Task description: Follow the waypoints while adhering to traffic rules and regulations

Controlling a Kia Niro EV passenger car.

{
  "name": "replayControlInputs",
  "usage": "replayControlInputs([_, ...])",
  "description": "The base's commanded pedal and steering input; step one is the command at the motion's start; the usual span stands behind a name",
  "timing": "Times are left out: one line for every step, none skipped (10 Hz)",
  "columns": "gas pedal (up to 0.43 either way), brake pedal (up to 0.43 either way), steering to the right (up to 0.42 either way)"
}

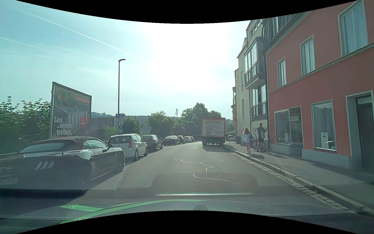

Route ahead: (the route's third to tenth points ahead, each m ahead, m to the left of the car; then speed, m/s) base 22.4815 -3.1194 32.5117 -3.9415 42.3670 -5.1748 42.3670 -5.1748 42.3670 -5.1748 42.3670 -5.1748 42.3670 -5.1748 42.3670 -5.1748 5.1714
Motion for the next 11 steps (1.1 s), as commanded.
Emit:
replayControlInputs([0.039, 0.000, -0.030])
replayControlInputs([0.028, 0.000, -0.030])
replayControlInputs([0.000, 0.000, -0.030])
replayControlInputs([0.000, 0.000, -0.030])
replayControlInputs([0.000, 0.000, -0.029])
replayControlInputs([0.000, 0.000, -0.027])
replayControlInputs([0.000, 0.000, -0.024])
replayControlInputs([0.000, 0.000, -0.021])
replayControlInputs([0.000, 0.000, -0.017])
replayControlInputs([0.000, 0.000, -0.012])
replayControlInputs([0.000, 0.000, -0.011])
